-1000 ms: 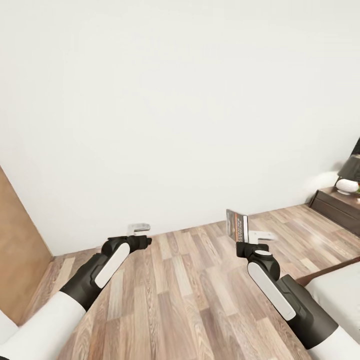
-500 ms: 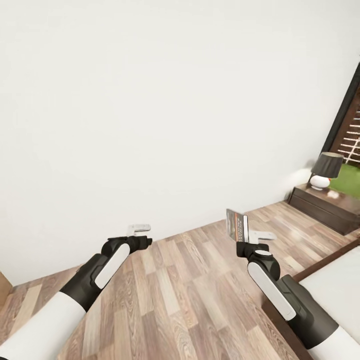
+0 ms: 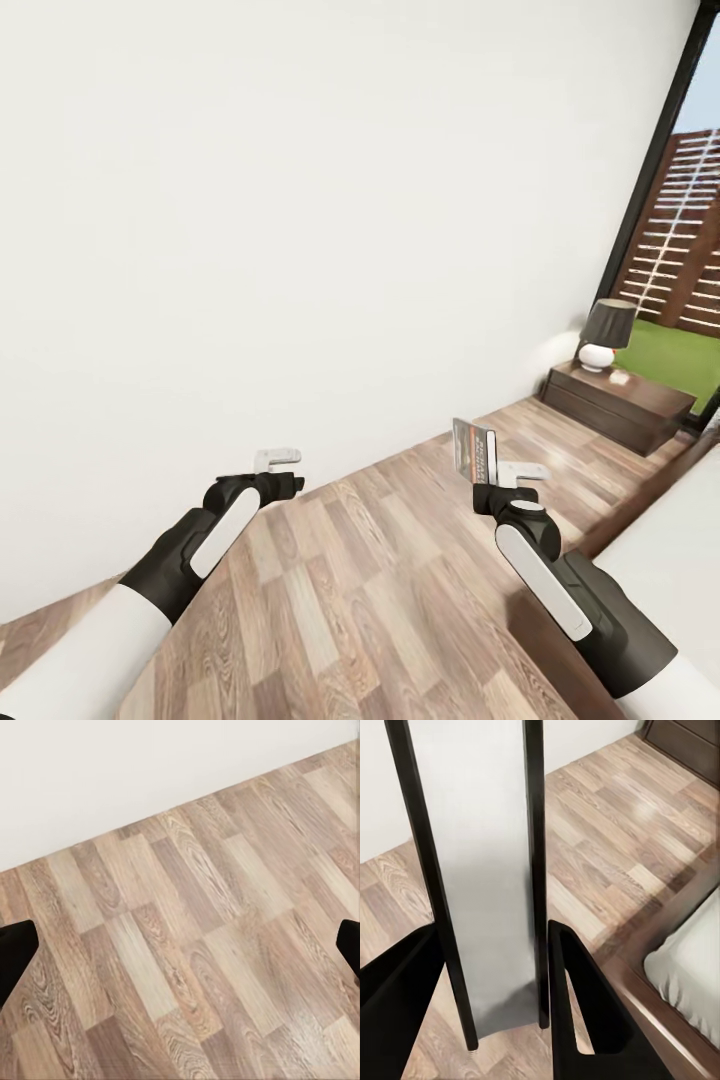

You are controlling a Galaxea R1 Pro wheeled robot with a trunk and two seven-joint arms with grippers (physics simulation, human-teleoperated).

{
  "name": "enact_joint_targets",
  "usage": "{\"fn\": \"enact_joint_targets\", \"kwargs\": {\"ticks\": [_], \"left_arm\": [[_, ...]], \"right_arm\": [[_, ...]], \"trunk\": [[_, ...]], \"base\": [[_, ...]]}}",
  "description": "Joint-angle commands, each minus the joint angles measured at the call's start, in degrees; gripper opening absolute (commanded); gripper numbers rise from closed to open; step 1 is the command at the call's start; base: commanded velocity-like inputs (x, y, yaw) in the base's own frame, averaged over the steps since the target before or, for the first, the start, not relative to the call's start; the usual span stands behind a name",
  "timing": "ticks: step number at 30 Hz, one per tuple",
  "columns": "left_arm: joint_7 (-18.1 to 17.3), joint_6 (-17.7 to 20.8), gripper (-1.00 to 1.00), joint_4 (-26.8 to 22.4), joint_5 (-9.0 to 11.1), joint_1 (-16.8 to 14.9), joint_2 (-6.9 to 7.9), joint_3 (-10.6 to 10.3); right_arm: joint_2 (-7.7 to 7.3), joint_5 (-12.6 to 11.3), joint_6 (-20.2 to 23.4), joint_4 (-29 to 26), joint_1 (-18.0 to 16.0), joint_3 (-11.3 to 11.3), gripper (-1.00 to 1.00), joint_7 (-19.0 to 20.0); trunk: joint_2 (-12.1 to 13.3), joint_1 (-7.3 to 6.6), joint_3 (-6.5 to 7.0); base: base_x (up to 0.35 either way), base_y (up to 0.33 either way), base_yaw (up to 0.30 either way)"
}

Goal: In the bedroom, move the book from the bed onto either nightstand, and place the two sandals side by side next to the bed.

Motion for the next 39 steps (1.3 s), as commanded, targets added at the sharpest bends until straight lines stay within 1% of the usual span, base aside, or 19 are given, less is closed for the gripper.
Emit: {"fn": "enact_joint_targets", "kwargs": {"ticks": [1, 15, 21, 25, 28, 31, 39], "left_arm": [[0.6, 0.0, 1.00, -0.1, 0.6, -0.1, 0.08, -0.2], [0.6, 0.0, 1.00, -0.1, 0.5, -0.1, 0.05, -0.2], [0.7, 0.0, 1.00, -0.1, 0.5, -0.1, 0.06, -0.3], [0.7, 0.0, 1.00, -0.1, 0.5, -0.1, 0.02, -1.1], [0.9, 0.0, 1.00, -0.1, 0.4, -0.1, 0.01, -2.3], [1.0, 0.0, 1.00, -0.1, 0.3, -0.1, 0.00, -2.9], [1.0, 0.0, 1.00, -0.1, 0.3, -0.1, 0.00, -3.2]], "right_arm": [[-0.05, -0.2, 0.2, -0.1, -0.1, 0.2, -1.00, -0.6], [-0.05, -0.2, 0.2, -0.2, -0.1, 0.2, -1.00, -0.6], [-0.05, -0.2, 0.2, -0.4, -0.1, 0.2, -1.00, -0.6], [-0.05, -0.2, 0.1, -0.4, -0.1, 0.2, -1.00, -0.5], [-0.05, -0.2, 0.1, -0.4, -0.1, 0.2, -1.00, -0.5], [-0.05, -0.2, 0.1, -0.4, -0.1, 0.2, -1.00, -0.5], [-0.05, -0.2, 0.1, -0.5, -0.1, 0.2, -1.00, -0.5]], "trunk": [[-0.1, 0.07, -0.20], [-0.1, 0.07, -1.15], [-0.1, 0.07, -1.28], [-0.1, 0.07, -1.30], [-0.1, 0.07, -1.30], [-0.1, 0.07, -1.30], [-0.1, 0.07, -1.31]], "base": [[0.337, 0.131, -0.190], [0.330, 0.155, -0.193], [0.323, 0.161, -0.258], [0.323, 0.128, -0.279], [0.326, 0.099, -0.284], [0.331, 0.050, -0.285], [0.335, 0.011, -0.286]]}}
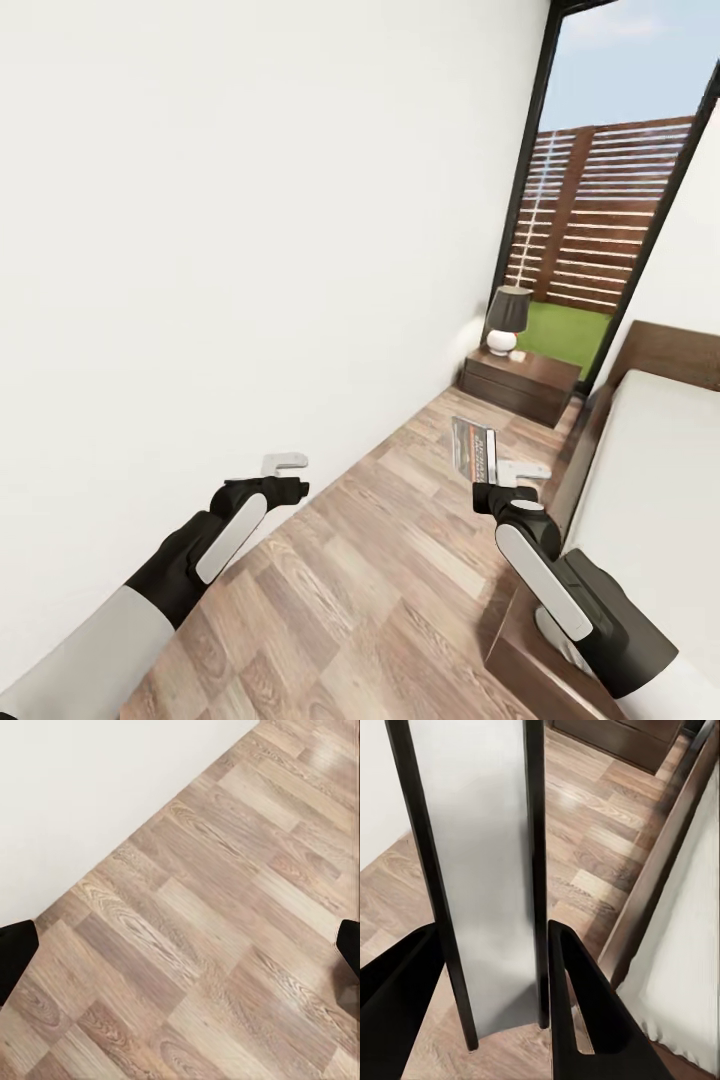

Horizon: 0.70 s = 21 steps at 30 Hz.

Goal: In the bedroom, move the book from the bed onto either nightstand, and place the two sandals side by side next to the bed.

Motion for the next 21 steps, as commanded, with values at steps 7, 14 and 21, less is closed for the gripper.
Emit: {"fn": "enact_joint_targets", "kwargs": {"ticks": [7, 14, 21], "left_arm": [[0.6, 0.0, 1.00, -0.1, 0.6, -0.1, 0.08, -0.2], [0.6, 0.1, 1.00, -0.1, 0.6, -0.1, 0.07, -0.2], [0.7, 0.0, 1.00, -0.1, 0.6, -0.1, 0.07, -0.2]], "right_arm": [[-0.05, -0.2, 0.2, -0.1, -0.1, 0.2, -1.00, -0.6], [-0.05, -0.2, 0.2, -0.1, -0.1, 0.2, -1.00, -0.6], [-0.05, -0.2, 0.2, -0.1, -0.1, 0.2, -1.00, -0.6]], "trunk": [[-0.1, 0.07, -0.13], [-0.1, 0.07, -0.13], [-0.1, 0.07, -0.13]], "base": [[0.337, 0.061, -0.286], [0.337, 0.120, -0.286], [0.331, 0.155, -0.286]]}}
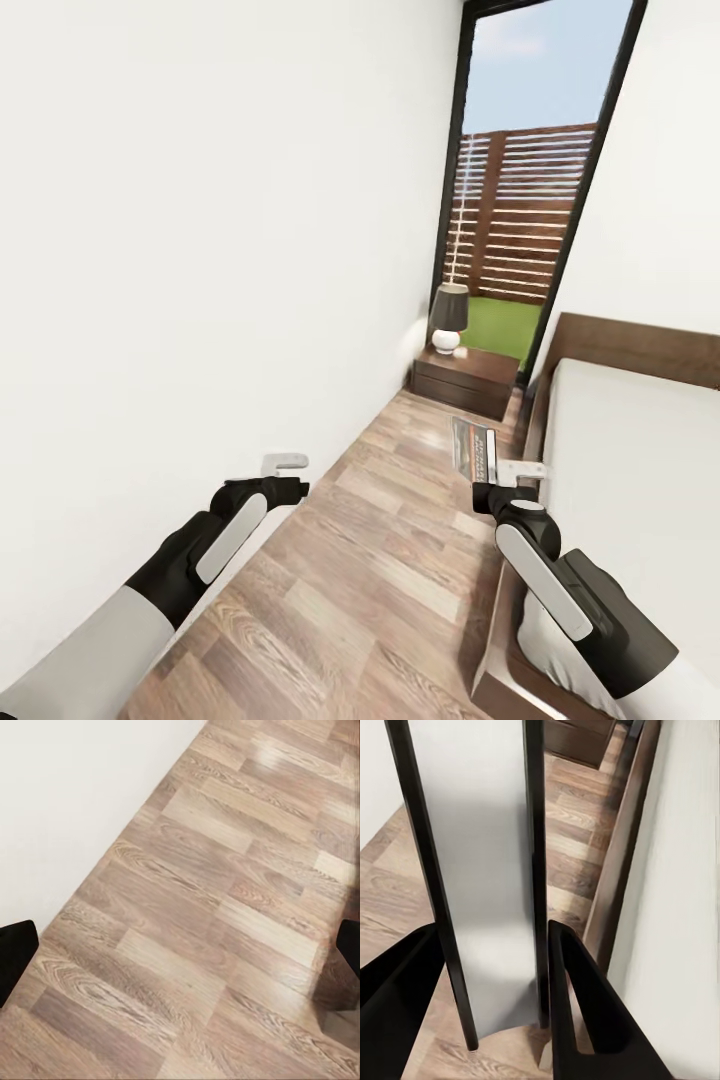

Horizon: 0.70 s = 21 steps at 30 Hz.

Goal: In the bedroom, move the book from the bed onto either nightstand, and place the two sandals side by side next to the bed.

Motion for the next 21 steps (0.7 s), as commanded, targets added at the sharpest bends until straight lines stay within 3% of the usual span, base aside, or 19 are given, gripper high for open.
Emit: {"fn": "enact_joint_targets", "kwargs": {"ticks": [1, 21], "left_arm": [[0.6, 0.0, 1.00, -0.1, 0.6, -0.1, 0.08, -0.2], [0.6, 0.0, 1.00, -0.1, 0.7, -0.1, 0.08, -0.2]], "right_arm": [[-0.04, -0.2, 0.2, -0.1, -0.1, 0.2, -1.00, -0.6], [-0.04, -0.2, 0.2, -0.1, -0.1, 0.2, -1.00, -0.6]], "trunk": [[-0.1, 0.07, -0.13], [-0.1, 0.07, -0.13]], "base": [[0.324, 0.169, -0.286], [0.312, 0.191, -0.286]]}}
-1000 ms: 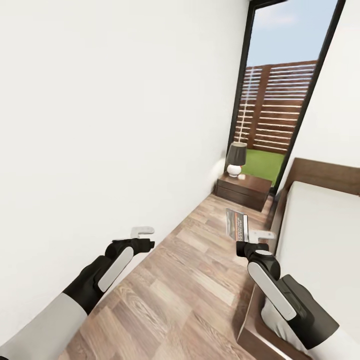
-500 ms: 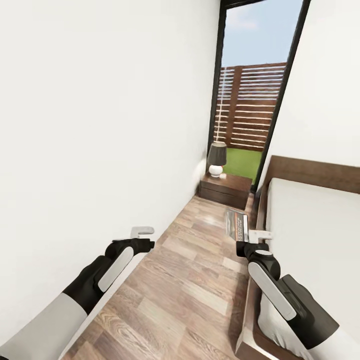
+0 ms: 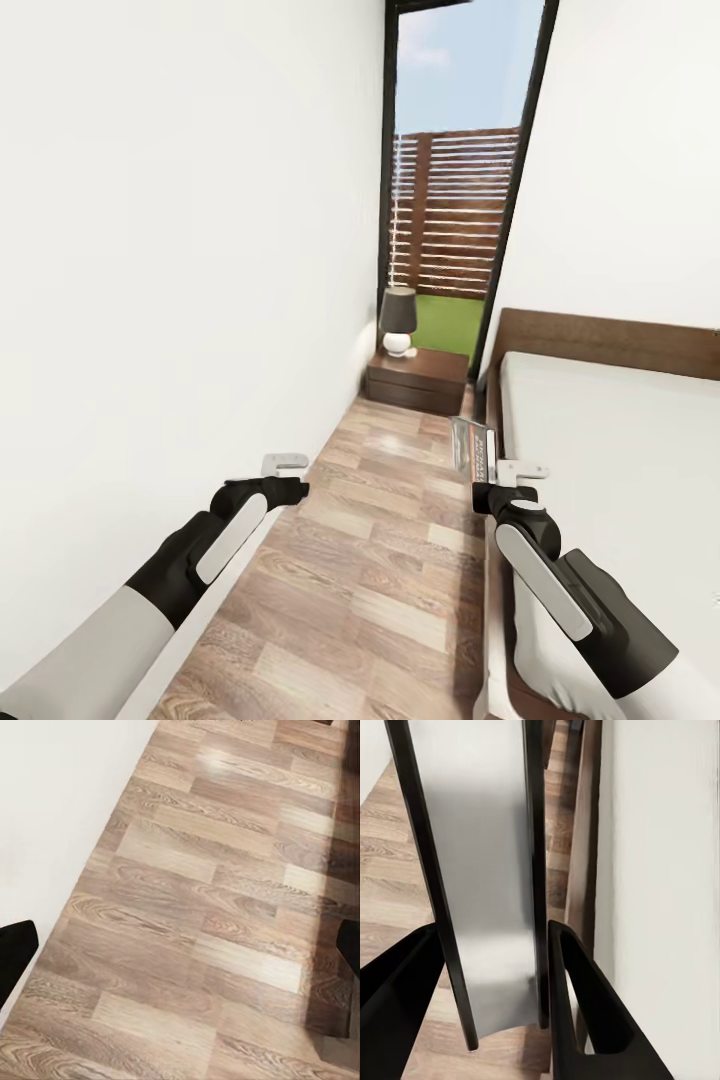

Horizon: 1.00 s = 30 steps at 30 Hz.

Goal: In the bedroom, move the book from the bed onto either nightstand, and place the two sandals side by side next to the bed.

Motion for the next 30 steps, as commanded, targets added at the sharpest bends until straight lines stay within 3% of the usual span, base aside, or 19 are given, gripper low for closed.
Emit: {"fn": "enact_joint_targets", "kwargs": {"ticks": [1, 16, 30], "left_arm": [[0.6, 0.0, 1.00, -0.1, 0.6, -0.1, 0.08, -0.2], [0.7, 0.0, 1.00, -0.1, 0.6, -0.1, 0.08, -0.2], [0.6, 0.0, 1.00, -0.1, 0.5, -0.1, 0.14, -0.1]], "right_arm": [[-0.04, -0.2, 0.2, -0.1, -0.1, 0.2, -1.00, -0.6], [-0.04, -0.2, 0.2, 0.0, -0.1, 0.2, -1.00, -0.5], [0.01, -0.2, 0.2, 0.0, -0.1, 0.2, -1.00, -0.4]], "trunk": [[-0.1, 0.07, -0.13], [-0.1, 0.07, -0.13], [-0.1, 0.07, -0.13]], "base": [[0.308, 0.198, -0.286], [0.290, 0.181, -0.286], [0.032, 0.016, -0.286]]}}
